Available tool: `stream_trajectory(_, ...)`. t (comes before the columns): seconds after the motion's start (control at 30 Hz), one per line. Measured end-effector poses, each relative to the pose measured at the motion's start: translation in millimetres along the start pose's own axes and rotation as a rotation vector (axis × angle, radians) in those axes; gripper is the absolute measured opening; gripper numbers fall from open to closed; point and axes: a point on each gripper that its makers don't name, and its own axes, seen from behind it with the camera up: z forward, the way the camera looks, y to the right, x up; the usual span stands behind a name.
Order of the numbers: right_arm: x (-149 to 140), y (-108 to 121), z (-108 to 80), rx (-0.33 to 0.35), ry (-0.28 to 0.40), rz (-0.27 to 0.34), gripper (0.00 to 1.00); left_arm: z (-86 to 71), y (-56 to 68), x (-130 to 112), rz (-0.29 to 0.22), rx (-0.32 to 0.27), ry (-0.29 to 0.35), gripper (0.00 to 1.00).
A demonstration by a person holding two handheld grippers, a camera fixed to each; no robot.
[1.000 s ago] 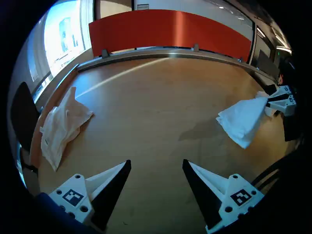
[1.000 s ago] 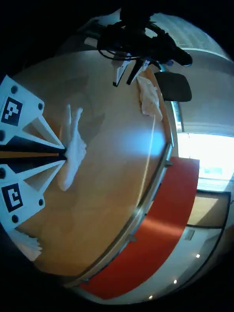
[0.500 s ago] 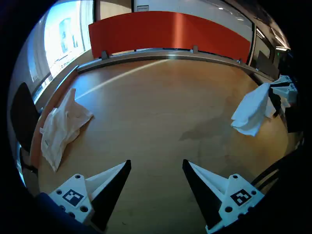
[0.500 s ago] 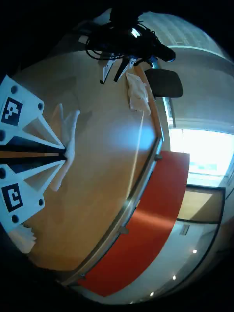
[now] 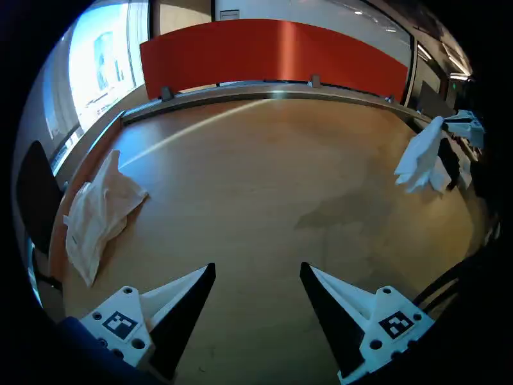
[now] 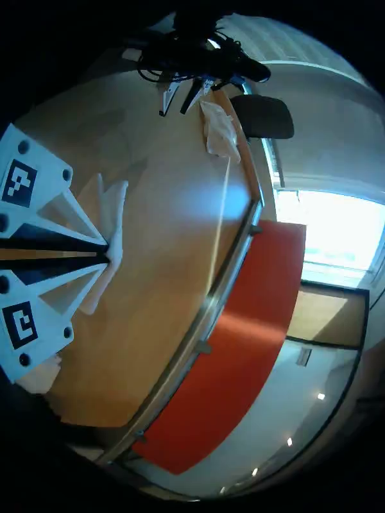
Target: Fold towel
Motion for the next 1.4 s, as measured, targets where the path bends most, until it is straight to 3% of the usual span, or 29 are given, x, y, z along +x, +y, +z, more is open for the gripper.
stream_trajectory(0.77, -14, 139, -17.5, -0.180, -0.028, 0.088, 0.05, 1.4, -0.7, 8, 0.009, 0.000, 0.005, 0.98)
stream_trajectory(1.4, -28, 220, -14.9, -0.251, -0.084, 0.114, 0.05, 1.7, -3.4, 8, 0.015, 0.006, -0.001, 0.98)
